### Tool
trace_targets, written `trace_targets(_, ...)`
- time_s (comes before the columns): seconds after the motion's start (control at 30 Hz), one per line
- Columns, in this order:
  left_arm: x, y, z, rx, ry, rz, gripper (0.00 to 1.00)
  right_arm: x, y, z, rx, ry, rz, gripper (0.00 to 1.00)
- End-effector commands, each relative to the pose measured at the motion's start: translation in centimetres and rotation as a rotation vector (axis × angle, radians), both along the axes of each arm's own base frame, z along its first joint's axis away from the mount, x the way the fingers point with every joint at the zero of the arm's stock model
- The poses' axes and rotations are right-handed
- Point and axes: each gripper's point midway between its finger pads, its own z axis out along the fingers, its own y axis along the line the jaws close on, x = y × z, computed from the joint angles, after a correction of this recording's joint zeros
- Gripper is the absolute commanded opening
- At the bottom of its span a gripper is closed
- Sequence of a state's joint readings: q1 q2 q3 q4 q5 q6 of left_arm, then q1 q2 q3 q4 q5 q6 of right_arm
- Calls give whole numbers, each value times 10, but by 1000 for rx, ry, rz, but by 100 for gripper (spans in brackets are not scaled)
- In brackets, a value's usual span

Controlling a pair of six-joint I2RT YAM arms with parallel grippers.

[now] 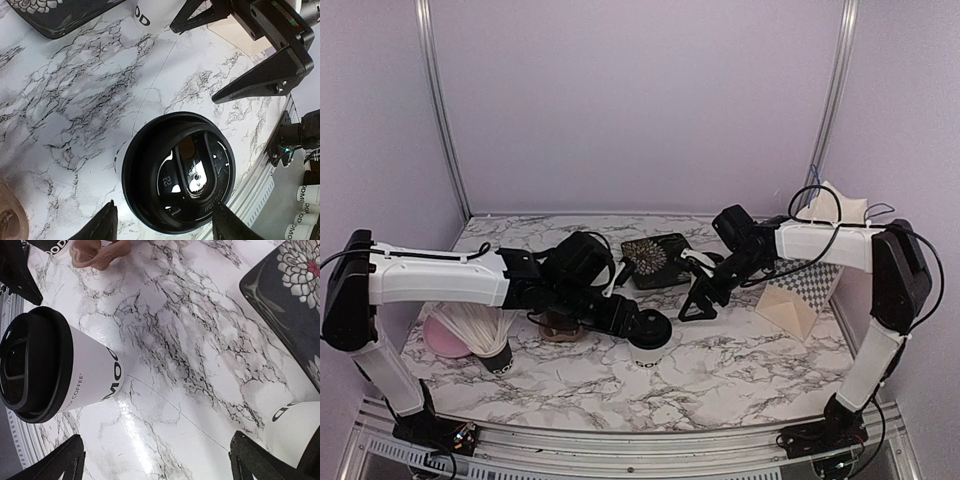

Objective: Pack the takeout coffee

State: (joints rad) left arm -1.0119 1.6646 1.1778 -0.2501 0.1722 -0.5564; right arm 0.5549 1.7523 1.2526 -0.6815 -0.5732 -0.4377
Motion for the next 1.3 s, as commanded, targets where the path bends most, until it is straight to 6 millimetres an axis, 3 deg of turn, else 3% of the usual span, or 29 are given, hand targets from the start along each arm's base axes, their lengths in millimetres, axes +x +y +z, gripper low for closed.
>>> trace_targets(0.0, -2, 3, 22, -52, -18, 20, 65, 7, 7, 19, 41, -38, -2, 99)
trace_targets(0.27, 20, 28, 27, -58, 13, 244, 60, -32, 9, 38, 151, 55, 90, 96)
trace_targets(0.47, 20, 31, 11, -86, 114, 293, 45, -49, 17, 30, 208, 226, 89, 84)
trace_targets(0.63, 21, 25, 5, -106, 136, 289, 32, -53, 22, 21, 218, 319, 105, 60)
trace_targets(1.27, 22, 13, -17, -104, 183, 241, 29, -54, 31, 10, 241, 418, 119, 72)
